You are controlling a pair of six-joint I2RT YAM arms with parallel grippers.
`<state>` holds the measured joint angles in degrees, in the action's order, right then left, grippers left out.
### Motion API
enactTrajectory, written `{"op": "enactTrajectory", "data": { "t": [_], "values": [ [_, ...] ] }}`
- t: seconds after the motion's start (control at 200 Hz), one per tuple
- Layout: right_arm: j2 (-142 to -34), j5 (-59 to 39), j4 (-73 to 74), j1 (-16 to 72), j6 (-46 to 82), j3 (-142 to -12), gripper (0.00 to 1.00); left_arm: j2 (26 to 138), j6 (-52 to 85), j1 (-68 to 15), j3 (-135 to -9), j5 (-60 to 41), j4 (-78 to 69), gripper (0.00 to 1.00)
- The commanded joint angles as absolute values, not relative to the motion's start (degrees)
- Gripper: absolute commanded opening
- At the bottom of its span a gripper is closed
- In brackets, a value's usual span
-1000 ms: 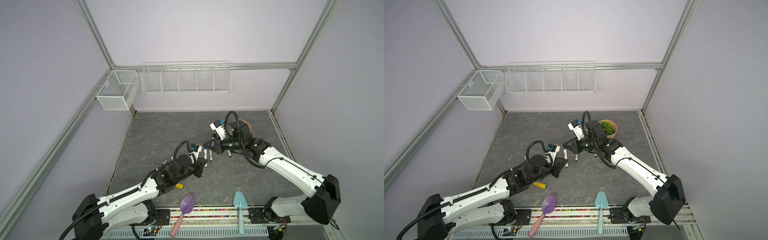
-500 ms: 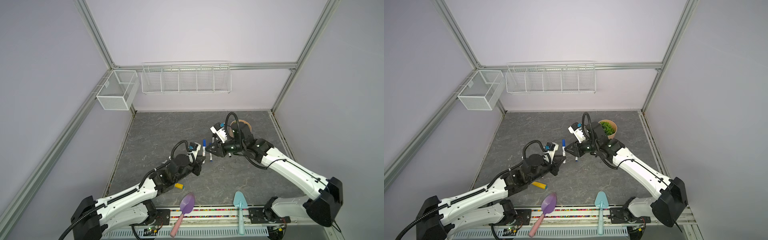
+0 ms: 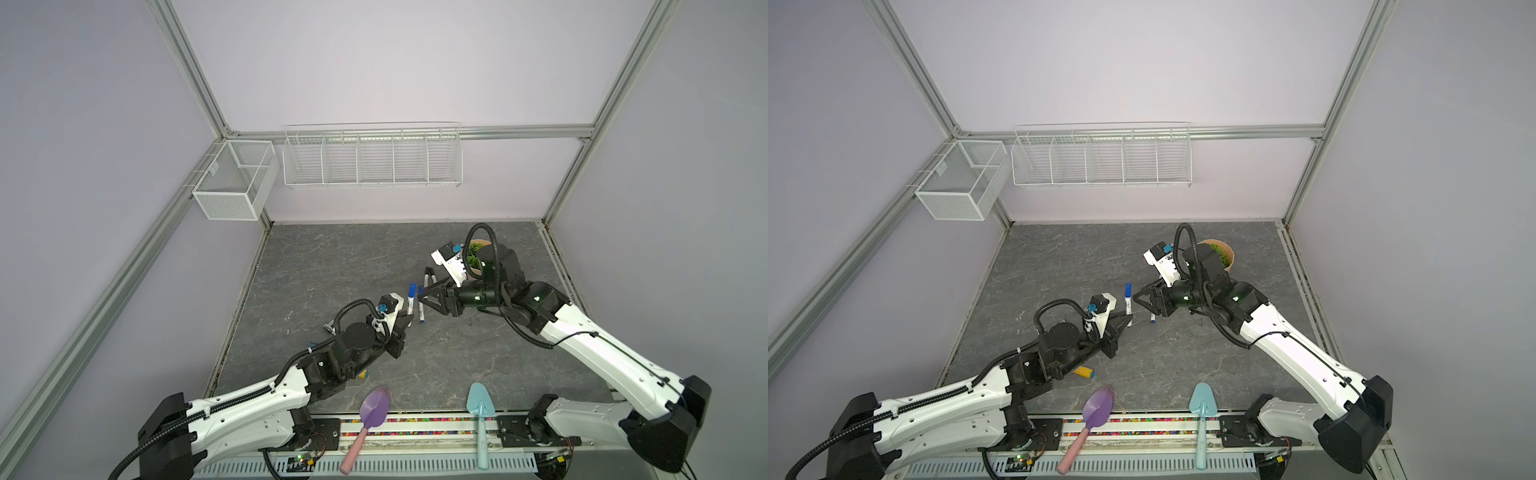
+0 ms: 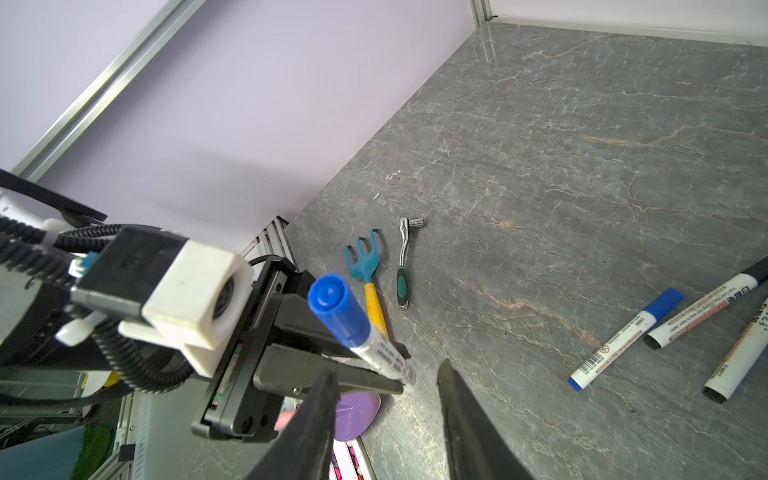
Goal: Insert the pens into the pen caps
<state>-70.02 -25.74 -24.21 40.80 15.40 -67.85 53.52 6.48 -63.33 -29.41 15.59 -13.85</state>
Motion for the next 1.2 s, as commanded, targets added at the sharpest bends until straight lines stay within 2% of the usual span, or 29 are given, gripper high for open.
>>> {"op": "enactTrajectory", "data": {
  "t": [0.0, 0.185, 0.505, 0.72, 0.975, 1.194],
  "values": [
    [-70.43, -25.64, -23.99, 41.97, 13.50, -69.25, 0.45, 51.81, 2.18, -64.46, -28.01, 20.18, -21.88, 0.00],
    [-71.27, -26.54, -23.73, 43.85, 12.93, -69.91, 0.45, 49.37, 2.11, -64.56, -26.00, 22.53, -27.24, 0.00],
    [-74.13, -27.59, -21.56, 45.61, 13.27, -72.71, 0.43, 52.10, 5.23, -64.56, -28.45, 19.28, -22.45, 0.00],
    [-76.13, -27.51, -20.70, 46.23, 13.64, -73.31, 0.34, 53.97, 6.67, -64.58, -29.97, 17.36, -22.06, 0.00],
    [-76.61, -26.49, -20.81, 46.41, 13.58, -72.51, 0.29, 53.77, 8.14, -64.54, -30.54, 16.33, -20.95, 0.00],
    [-77.16, -24.00, -21.71, 46.39, 13.45, -72.42, 0.12, 53.35, 9.12, -64.55, -30.45, 15.71, -23.46, 0.00]
  ]
}}
